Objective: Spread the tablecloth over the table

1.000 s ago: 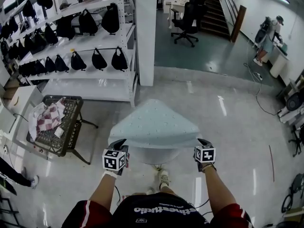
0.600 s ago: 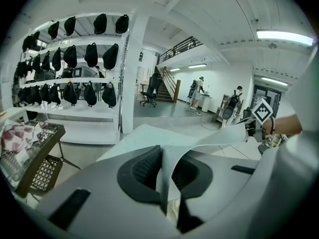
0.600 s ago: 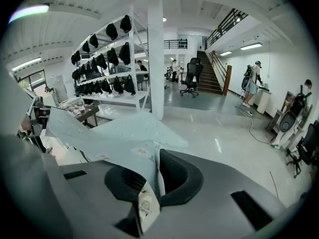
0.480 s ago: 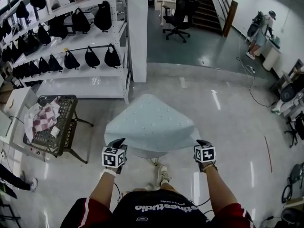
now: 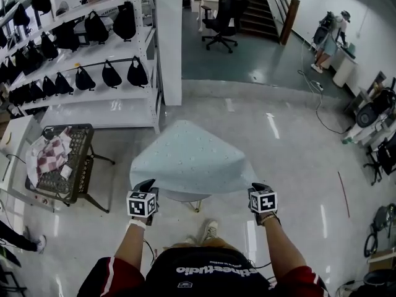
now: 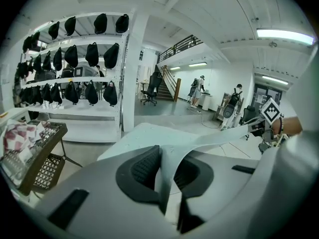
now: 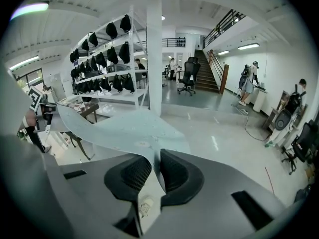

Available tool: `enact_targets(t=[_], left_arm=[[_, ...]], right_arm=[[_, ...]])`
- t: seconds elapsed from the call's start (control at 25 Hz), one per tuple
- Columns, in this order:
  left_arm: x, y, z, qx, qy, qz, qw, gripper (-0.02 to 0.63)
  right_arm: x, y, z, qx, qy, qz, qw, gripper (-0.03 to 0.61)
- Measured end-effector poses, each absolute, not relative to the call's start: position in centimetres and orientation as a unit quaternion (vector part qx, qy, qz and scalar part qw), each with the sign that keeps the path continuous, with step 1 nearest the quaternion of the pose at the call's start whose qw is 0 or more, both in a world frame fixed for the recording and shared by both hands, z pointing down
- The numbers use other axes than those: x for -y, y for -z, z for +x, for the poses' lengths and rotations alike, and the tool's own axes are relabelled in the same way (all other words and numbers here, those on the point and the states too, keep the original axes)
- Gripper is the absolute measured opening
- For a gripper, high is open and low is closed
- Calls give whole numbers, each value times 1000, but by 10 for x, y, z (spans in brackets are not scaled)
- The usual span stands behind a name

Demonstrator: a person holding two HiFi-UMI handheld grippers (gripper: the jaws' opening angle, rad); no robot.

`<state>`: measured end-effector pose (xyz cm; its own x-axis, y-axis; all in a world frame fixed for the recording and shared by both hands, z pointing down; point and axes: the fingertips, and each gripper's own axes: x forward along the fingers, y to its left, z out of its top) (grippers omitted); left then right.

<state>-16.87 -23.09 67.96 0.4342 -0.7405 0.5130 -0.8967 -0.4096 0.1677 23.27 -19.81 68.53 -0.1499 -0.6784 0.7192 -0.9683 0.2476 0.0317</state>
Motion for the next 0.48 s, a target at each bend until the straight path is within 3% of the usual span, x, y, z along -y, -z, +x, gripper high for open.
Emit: enact_targets(t=[0.2, 0.4, 0.48], left_arm=[[218, -689, -169, 490, -207, 815, 231, 76], [206, -694, -177, 493, -225, 805, 242, 172], [199, -697, -180, 497, -235, 801, 237, 178]], right_arm=[[196, -688, 232, 727, -231, 555, 333, 48], [200, -685, 232, 734, -237, 541, 334, 29], [200, -685, 232, 734, -241, 543, 329, 29]])
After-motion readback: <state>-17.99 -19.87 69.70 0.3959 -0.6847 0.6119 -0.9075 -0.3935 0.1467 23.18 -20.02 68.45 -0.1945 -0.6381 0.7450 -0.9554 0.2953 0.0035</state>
